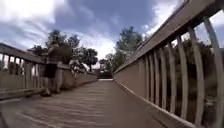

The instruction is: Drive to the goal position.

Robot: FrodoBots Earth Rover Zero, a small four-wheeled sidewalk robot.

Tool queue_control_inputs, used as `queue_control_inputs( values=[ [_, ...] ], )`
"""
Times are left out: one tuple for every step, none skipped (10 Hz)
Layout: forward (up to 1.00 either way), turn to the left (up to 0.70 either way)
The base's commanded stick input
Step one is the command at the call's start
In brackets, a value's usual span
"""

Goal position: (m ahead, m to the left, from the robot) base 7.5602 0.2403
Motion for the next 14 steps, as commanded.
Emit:
queue_control_inputs(
  values=[
    [0.45, 0.0],
    [0.45, 0.0],
    [0.45, 0.0],
    [0.45, 0.0],
    [0.45, 0.0],
    [0.45, 0.0],
    [0.45, 0.0],
    [0.45, 0.0],
    [0.45, 0.0],
    [0.45, 0.0],
    [0.45, 0.0],
    [0.45, 0.0],
    [0.45, 0.0],
    [0.45, 0.0]
  ],
)
